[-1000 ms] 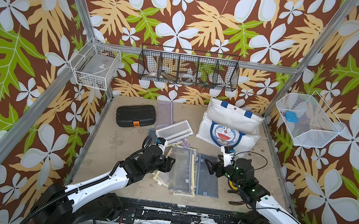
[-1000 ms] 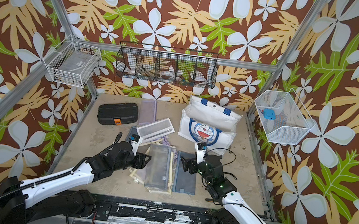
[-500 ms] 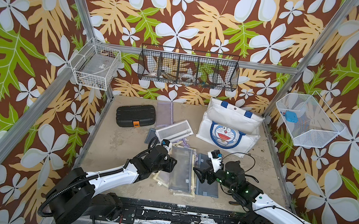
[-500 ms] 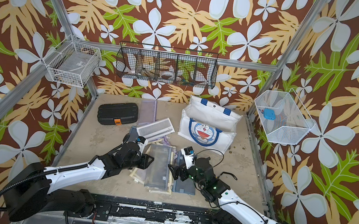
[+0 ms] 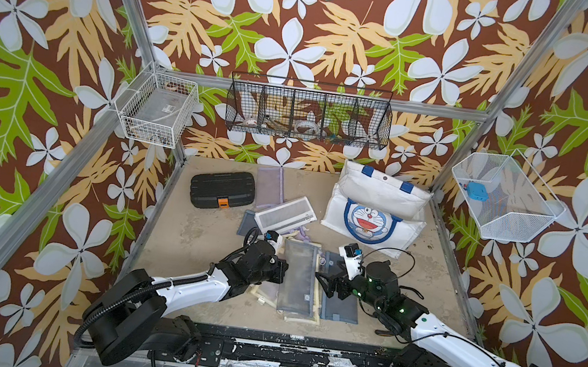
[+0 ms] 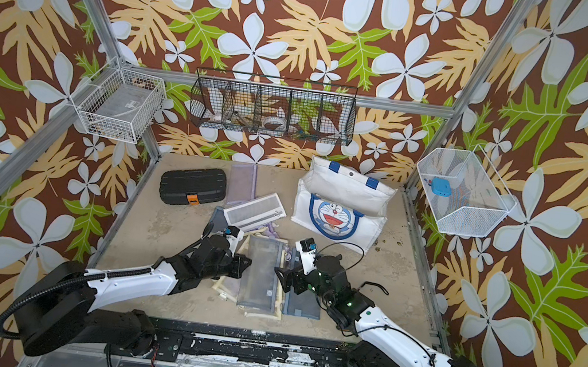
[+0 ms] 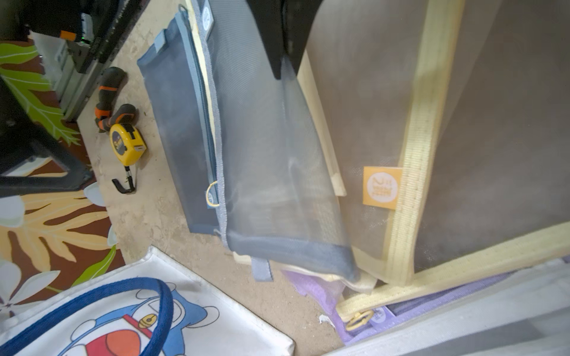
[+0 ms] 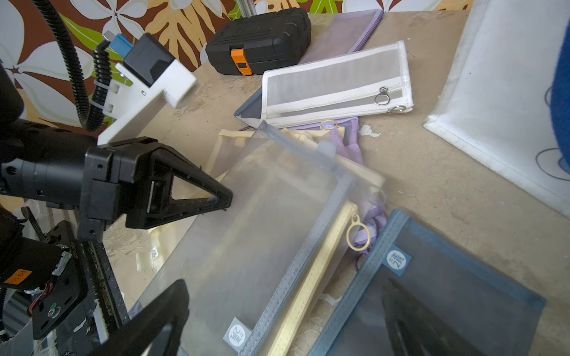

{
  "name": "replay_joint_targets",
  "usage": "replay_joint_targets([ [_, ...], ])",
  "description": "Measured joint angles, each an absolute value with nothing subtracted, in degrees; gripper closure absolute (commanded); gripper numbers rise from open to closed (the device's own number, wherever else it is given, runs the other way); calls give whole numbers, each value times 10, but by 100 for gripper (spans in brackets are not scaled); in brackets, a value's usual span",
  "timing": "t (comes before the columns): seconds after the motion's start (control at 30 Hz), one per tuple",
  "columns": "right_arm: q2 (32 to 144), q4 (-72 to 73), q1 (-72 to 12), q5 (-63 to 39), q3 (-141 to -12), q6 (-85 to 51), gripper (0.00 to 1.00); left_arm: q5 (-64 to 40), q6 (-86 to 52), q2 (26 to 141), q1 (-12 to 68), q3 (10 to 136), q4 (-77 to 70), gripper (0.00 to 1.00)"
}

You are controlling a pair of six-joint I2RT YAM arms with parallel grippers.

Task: Put the pencil pouch into the canvas bag
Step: Pick up the pencil case from the pencil case.

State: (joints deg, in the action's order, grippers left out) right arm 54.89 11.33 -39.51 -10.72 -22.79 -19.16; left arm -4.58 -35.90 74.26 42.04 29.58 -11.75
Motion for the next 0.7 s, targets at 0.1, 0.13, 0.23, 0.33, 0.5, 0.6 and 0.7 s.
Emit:
replay_joint_targets([
  [0.1, 537, 112, -395, -108, -219, -193, 2, -40, -359, 721, 420, 287, -113, 100],
  [0.13, 532, 111, -395, -108, -217, -193, 2, -36, -357, 713, 420, 284, -109, 100],
  [0.23, 509, 109, -395, -113, -208, -195, 1, -25, -356, 681, 420, 281, -86, 100],
  [0.33, 473, 105, -395, -129, -201, -200, 0, -8, -341, 633, 420, 281, -55, 100],
  [0.5, 426, 103, -395, -171, -215, -217, 0, -14, -297, 553, 420, 290, -19, 100],
  [0.6, 421, 109, -395, -203, -227, -226, 0, -38, -272, 496, 420, 294, -17, 100],
  [0.7, 419, 116, -395, -229, -239, -238, 0, -80, -253, 433, 420, 284, -49, 100],
])
